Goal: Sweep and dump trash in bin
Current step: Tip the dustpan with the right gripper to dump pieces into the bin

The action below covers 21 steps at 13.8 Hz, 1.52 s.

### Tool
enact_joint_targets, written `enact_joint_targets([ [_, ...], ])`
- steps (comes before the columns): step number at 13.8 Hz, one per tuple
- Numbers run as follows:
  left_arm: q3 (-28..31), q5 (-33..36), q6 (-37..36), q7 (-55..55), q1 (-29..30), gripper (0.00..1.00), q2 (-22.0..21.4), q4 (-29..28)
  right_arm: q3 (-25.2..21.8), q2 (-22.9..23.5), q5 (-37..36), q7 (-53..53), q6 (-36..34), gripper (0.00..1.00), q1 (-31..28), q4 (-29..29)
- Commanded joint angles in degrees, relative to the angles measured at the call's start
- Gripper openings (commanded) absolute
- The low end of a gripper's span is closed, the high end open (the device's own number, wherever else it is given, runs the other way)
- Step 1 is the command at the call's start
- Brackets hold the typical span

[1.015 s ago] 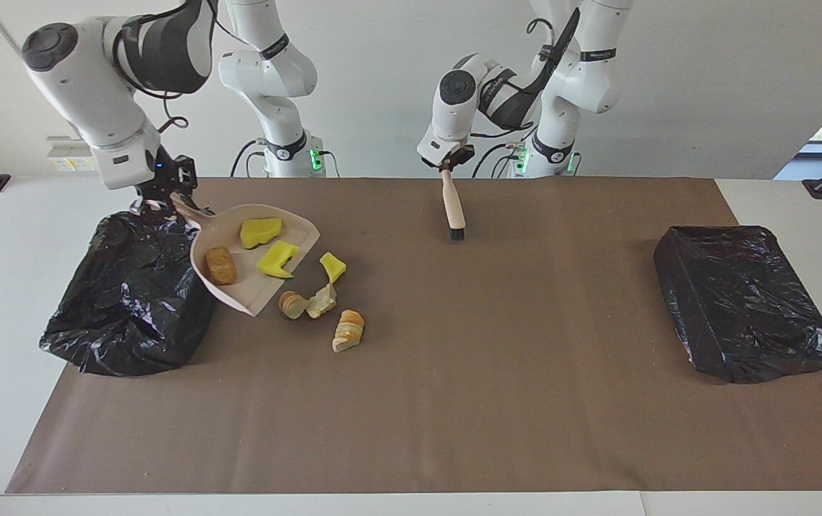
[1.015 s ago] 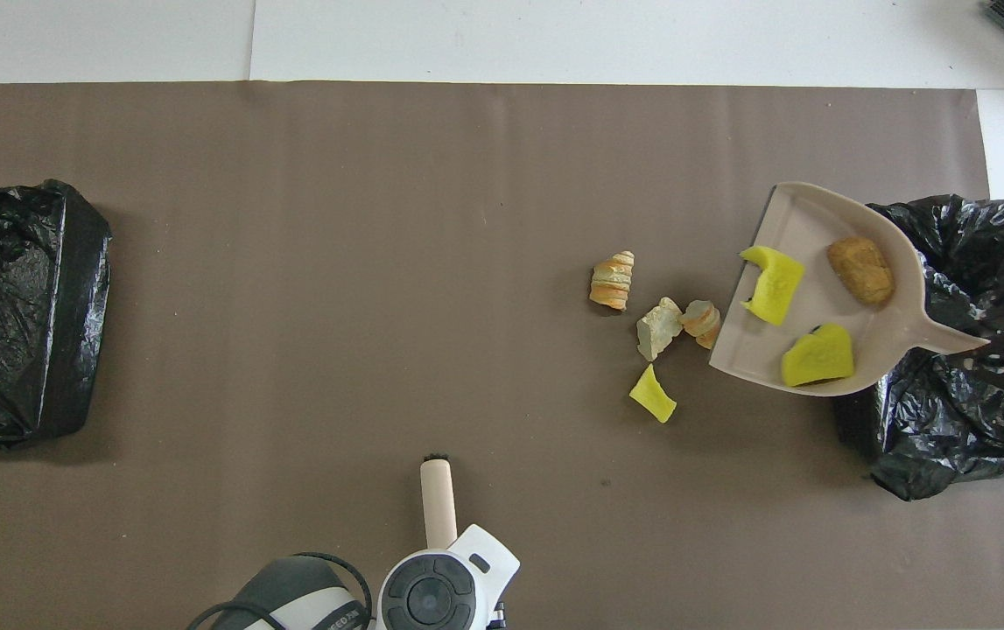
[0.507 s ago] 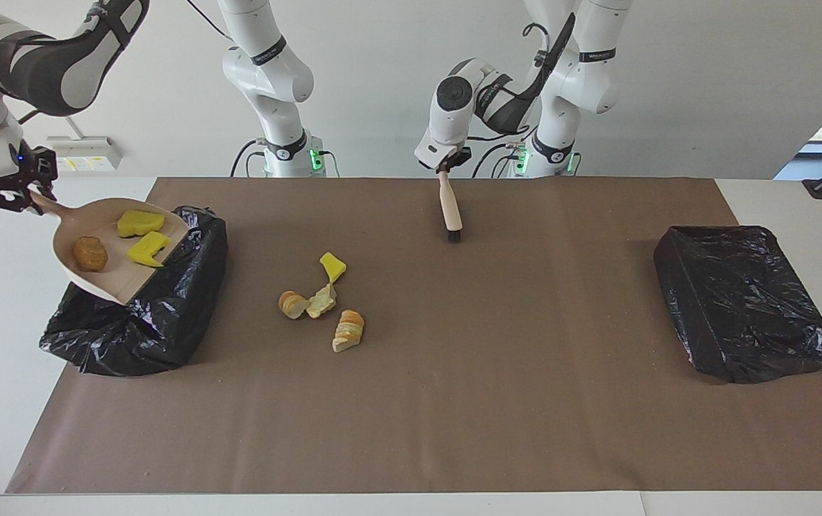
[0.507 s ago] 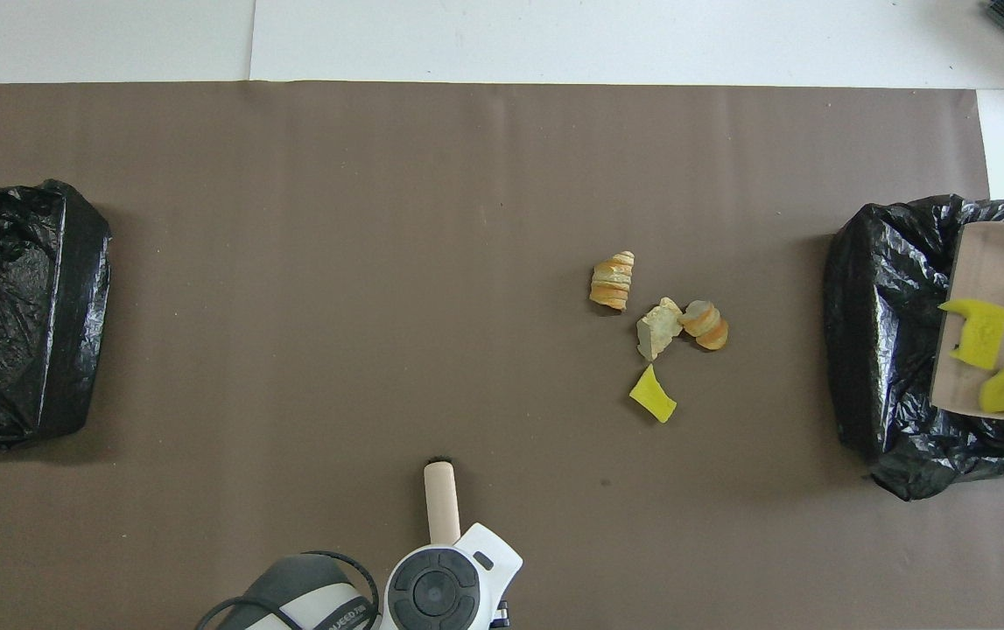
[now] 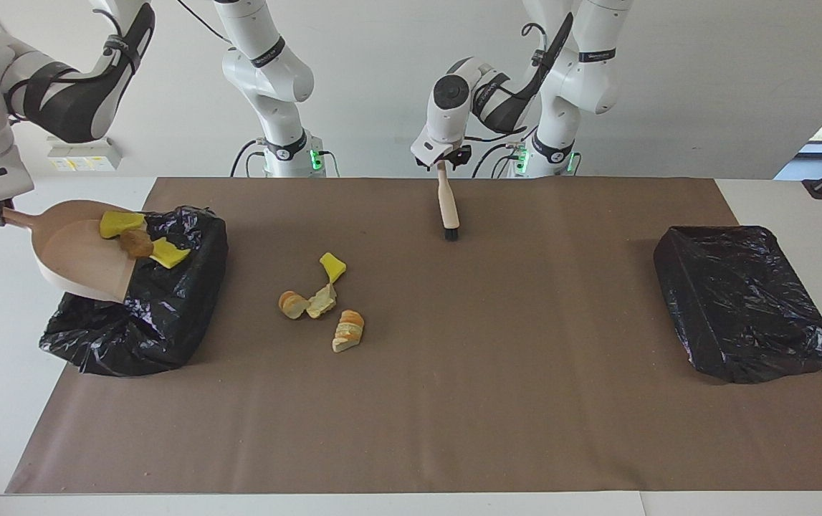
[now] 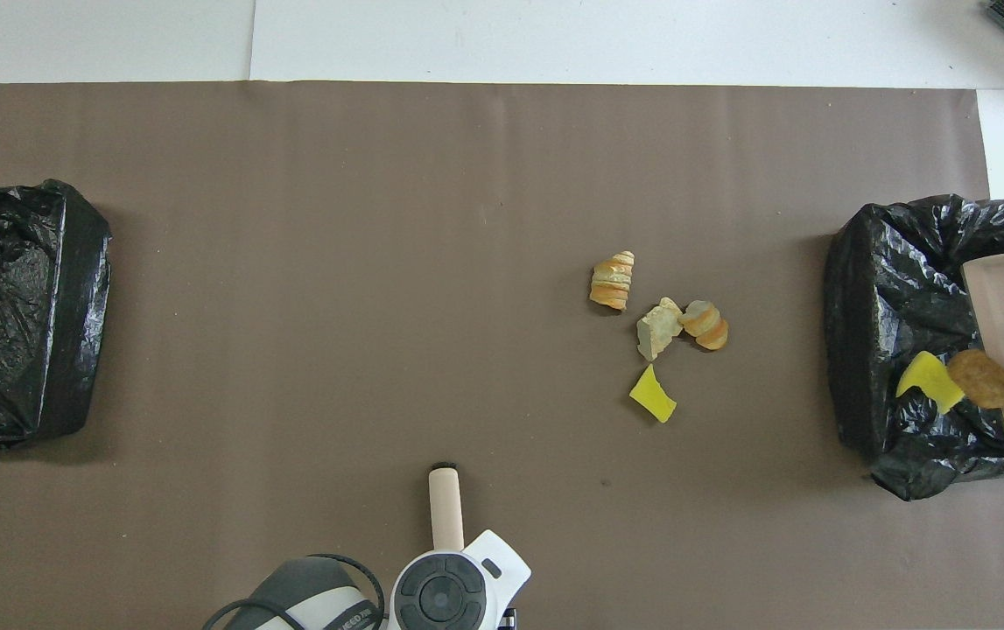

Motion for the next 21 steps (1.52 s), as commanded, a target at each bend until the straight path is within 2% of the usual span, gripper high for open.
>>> enact_joint_targets([
  [1,0.55,3.84,-0.31,6.63,5.47,1.00,1.01,4.16,0.10,-0.40,-5.43,-4.90,2.31,0.00,2.10,-1.12],
  [3,0.81,10.61,-0.49,11.92,9.17,1.00,2.15,9.07,0.10,-0.40,-8.92,-7.62,5.64,0.00,2.19,-1.65],
  [5,0.81,14.40,-1.10,17.00,16.37,1.00,3.29,15.13,0.10,-0.31,-13.59,-7.90,7.06,0.00,3.33,-1.65],
  [8,0.81,16.16,-7.67,27.98,24.37,1.00,3.64,25.32,0.10,-0.75,-14.93,-6.58,8.03,0.00,3.86,-1.13],
  [10,0.81,18.63,-12.33,33.53,28.86,1.00,6.44,33.75,0.10,-3.37,-14.41,-2.47,6.20,0.00,5.18,-0.08],
  [12,0.81,18.90,-15.94,37.58,33.51,1.00,9.43,42.80,0.71,-7.15,-12.56,7.25,1.64,0.00,5.53,0.02],
  [14,0.81,18.99,-20.24,40.84,37.91,1.00,10.85,49.94,2.90,-8.39,-8.54,17.10,-6.08,0.00,6.59,1.41],
  [18,1.08,18.72,-30.26,50.22,44.33,1.00,9.89,56.45,5.54,-9.62,4.11,39.86,-18.31,0.00,8.78,1.60],
  [19,1.08,18.72,-33.68,52.95,45.48,1.00,10.06,59.00,5.54,-10.24,7.62,46.70,-20.34,0.00,10.53,0.81],
  [21,1.16,18.81,-35.64,55.08,47.24,1.00,10.33,61.21,5.72,-13.04,14.57,59.80,-21.23,0.00,13.78,-3.91],
])
